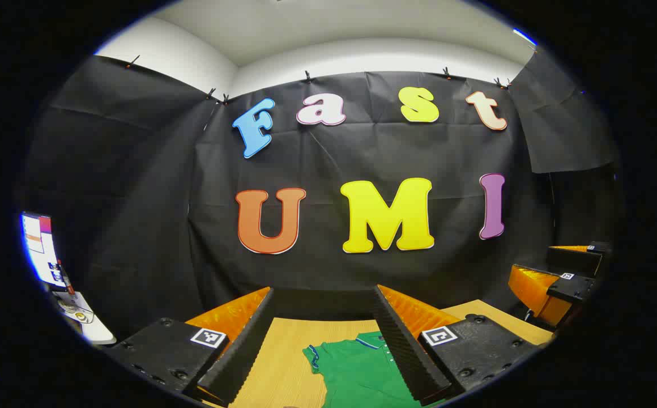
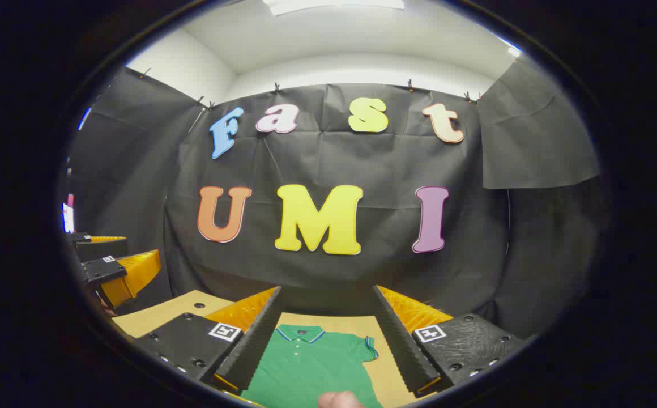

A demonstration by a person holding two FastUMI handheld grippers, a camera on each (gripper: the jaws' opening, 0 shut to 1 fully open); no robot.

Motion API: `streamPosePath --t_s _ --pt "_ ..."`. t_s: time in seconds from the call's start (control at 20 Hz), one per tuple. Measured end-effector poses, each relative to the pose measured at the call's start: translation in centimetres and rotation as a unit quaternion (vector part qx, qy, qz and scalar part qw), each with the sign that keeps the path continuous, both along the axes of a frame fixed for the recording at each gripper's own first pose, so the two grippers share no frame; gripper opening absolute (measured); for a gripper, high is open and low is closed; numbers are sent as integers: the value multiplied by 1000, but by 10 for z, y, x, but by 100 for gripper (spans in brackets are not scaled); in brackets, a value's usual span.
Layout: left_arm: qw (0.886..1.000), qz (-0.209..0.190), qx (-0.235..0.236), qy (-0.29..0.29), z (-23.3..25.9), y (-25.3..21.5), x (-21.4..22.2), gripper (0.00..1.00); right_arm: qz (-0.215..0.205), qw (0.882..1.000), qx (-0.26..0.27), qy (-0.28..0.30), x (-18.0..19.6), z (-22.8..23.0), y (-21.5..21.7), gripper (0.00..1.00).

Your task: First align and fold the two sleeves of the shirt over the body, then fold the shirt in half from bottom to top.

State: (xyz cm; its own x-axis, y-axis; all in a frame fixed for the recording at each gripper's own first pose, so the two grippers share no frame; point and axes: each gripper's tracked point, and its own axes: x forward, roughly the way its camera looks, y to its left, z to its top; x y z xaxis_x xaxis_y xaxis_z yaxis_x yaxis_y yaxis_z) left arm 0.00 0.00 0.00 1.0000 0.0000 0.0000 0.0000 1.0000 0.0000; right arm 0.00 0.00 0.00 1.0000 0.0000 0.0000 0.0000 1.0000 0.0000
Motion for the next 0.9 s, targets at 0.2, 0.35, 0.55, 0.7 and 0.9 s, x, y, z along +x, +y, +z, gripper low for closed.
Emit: streamPosePath --t_s 0.2,0.35,0.55,0.7,0.9 --pt "1000 2 2 -1 -1 2 -1 100 0 1000 5 5 0 -4 -1 95" --pt "1000 -3 3 2 -3 -1 0 100 -4 1000 4 5 -1 -5 -3 96" --pt "1000 -7 6 2 -4 -3 -2 100 -6 1000 3 4 -1 -7 -6 96" --pt "1000 -11 8 2 -4 -6 -4 100 -10 1000 4 4 -1 -9 -9 96" --pt "1000 -15 8 2 -4 -9 -3 100 -13 1000 1 7 0 -13 -13 95"
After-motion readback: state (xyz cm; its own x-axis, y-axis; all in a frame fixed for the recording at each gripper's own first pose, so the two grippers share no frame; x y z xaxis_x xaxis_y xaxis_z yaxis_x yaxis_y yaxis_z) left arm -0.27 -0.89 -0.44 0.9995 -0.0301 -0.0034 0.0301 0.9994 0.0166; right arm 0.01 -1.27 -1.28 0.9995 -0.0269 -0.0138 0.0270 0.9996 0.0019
